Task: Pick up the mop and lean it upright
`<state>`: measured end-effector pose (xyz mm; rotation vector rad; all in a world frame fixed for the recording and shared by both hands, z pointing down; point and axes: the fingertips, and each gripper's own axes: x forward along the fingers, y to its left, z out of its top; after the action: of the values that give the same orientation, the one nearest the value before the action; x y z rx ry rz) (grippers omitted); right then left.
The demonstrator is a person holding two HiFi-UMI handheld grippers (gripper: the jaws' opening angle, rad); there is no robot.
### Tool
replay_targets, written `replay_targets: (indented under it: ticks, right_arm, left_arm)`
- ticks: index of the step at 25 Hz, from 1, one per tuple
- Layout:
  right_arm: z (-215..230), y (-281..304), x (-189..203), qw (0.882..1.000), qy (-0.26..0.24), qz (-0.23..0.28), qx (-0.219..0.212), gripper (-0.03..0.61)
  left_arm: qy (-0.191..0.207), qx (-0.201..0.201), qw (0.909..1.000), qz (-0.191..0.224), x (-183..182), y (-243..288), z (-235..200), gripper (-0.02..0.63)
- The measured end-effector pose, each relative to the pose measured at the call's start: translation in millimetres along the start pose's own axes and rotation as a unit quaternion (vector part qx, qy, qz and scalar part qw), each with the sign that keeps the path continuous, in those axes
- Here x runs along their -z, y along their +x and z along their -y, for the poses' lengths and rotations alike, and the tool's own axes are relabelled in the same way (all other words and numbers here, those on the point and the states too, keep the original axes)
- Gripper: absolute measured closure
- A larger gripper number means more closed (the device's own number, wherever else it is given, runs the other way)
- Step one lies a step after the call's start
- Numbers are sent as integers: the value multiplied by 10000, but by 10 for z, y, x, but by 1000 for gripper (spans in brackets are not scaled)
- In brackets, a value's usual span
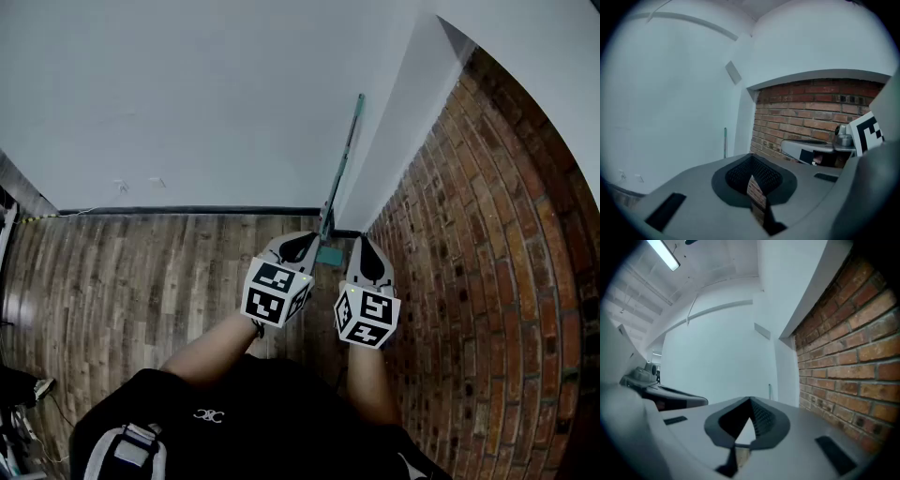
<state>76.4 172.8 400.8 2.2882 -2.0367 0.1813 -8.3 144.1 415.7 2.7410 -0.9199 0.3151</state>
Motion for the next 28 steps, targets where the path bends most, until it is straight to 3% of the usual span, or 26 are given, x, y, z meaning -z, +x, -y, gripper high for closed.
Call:
replay_targets:
  ticks: [7, 18, 28]
  right_arm:
    - [103, -4, -28, 9996, 224, 155, -30, 566]
    - [205, -14, 107, 9997, 182, -15, -165, 566]
    - [385, 293, 190, 9998, 167, -118, -11, 566]
  left_arm:
    - [-25, -67, 10000, -18, 13, 71, 34, 618]
    - [-130, -206, 9997, -25, 63, 162, 99, 618]
    - [-143, -55, 9998, -116, 76, 563, -32, 618]
